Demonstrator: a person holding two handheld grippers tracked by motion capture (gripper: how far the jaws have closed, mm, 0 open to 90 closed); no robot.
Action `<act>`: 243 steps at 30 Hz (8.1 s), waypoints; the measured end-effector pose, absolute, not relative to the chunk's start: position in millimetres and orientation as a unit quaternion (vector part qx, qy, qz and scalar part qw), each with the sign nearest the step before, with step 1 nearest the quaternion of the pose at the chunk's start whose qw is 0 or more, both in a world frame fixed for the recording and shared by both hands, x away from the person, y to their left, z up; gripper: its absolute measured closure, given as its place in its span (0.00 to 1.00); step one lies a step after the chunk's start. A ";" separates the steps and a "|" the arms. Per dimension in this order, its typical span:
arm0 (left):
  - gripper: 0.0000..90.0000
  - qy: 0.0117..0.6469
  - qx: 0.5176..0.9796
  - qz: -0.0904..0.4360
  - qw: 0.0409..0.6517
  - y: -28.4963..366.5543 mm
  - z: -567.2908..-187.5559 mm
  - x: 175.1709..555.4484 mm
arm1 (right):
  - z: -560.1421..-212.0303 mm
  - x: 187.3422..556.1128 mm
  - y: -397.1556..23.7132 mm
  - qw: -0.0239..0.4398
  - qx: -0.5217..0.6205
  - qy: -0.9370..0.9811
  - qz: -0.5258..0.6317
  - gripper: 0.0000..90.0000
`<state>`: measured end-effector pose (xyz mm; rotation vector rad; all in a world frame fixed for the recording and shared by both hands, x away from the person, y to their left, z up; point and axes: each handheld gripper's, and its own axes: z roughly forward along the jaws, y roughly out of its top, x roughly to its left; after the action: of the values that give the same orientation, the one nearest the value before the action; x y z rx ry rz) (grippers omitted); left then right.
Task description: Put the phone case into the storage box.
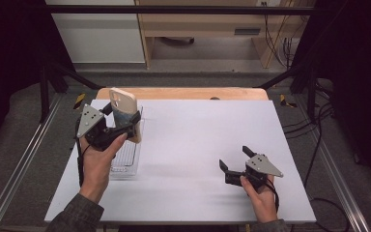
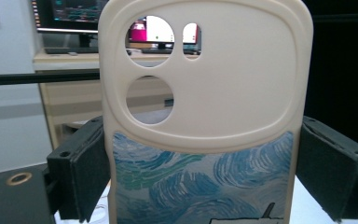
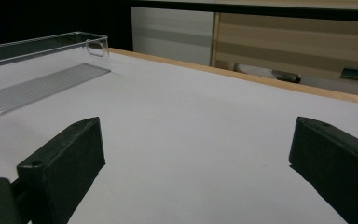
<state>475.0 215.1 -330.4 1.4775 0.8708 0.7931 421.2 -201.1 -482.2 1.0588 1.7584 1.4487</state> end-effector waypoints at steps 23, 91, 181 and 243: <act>0.13 0.416 0.624 0.377 0.543 221.8 -340.2 518.8 | -483.3 420.7 -202.6 0.305 0.400 0.663 0.554 0.03; 0.13 0.472 0.607 0.424 0.478 219.5 -386.8 618.5 | -483.8 416.8 -209.2 0.295 0.403 0.649 0.574 0.03; 0.12 0.516 0.619 0.385 0.450 225.3 -421.9 642.1 | -484.7 415.0 -203.2 0.282 0.391 0.664 0.571 0.04; 0.12 0.518 0.636 0.373 0.434 225.0 -444.1 648.1 | -485.8 414.9 -202.7 0.276 0.392 0.668 0.569 0.04</act>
<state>648.1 225.0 -444.1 1.5826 1.2896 0.9283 414.9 -202.7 -485.8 1.0540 1.7946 1.5292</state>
